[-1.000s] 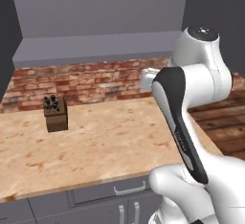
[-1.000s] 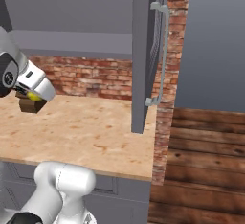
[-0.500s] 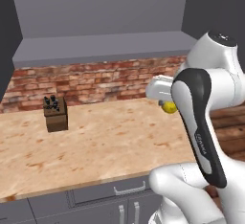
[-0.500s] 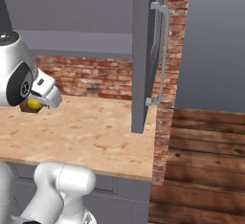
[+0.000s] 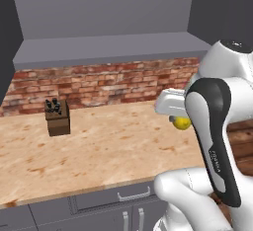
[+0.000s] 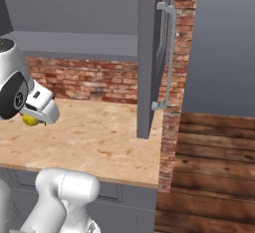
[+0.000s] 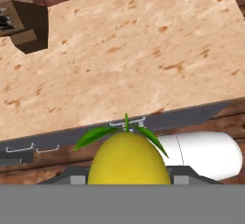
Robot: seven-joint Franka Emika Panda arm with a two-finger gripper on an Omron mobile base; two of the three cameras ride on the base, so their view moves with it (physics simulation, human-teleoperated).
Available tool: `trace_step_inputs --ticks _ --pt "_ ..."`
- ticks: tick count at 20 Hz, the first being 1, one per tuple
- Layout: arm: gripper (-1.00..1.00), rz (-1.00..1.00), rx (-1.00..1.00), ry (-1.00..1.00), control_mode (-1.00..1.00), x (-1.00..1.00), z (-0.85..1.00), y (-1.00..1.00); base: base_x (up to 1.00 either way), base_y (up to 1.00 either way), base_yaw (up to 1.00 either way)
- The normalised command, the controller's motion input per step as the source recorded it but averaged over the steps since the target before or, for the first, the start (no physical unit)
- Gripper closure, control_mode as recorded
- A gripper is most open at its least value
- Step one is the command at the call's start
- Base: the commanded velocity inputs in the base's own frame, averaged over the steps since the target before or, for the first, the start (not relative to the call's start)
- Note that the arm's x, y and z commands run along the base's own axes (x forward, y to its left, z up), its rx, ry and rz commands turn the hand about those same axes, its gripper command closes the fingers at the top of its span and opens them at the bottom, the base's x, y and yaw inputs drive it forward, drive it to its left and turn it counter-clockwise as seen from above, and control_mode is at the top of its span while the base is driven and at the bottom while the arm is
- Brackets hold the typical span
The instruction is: Pick the lemons from the cabinet and place them in one bowl. Pick the carrot from the sink and place it in the other bowl.
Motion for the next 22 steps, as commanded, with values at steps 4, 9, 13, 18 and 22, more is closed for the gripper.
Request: trace_step_inputs --ticks 4,9,13,18,22 --pt "1.0 0.03 -0.02 0.0 -1.0 -0.27 -0.68 0.04 0.0 0.0 0.0" --pt "1.0 0.1 -0.05 0.04 -1.0 0.01 -0.17 0.0 0.0 0.0 0.0" --pt "1.0 0.05 -0.03 0.05 -1.0 0.0 0.0 0.09 0.0 0.0 0.0" --pt "1.0 0.0 0.0 0.0 -1.0 0.0 0.0 0.0 0.0 0.0 0.0" --pt "1.0 0.0 0.0 0.0 1.0 0.0 0.0 0.0 0.0 0.0 0.0"
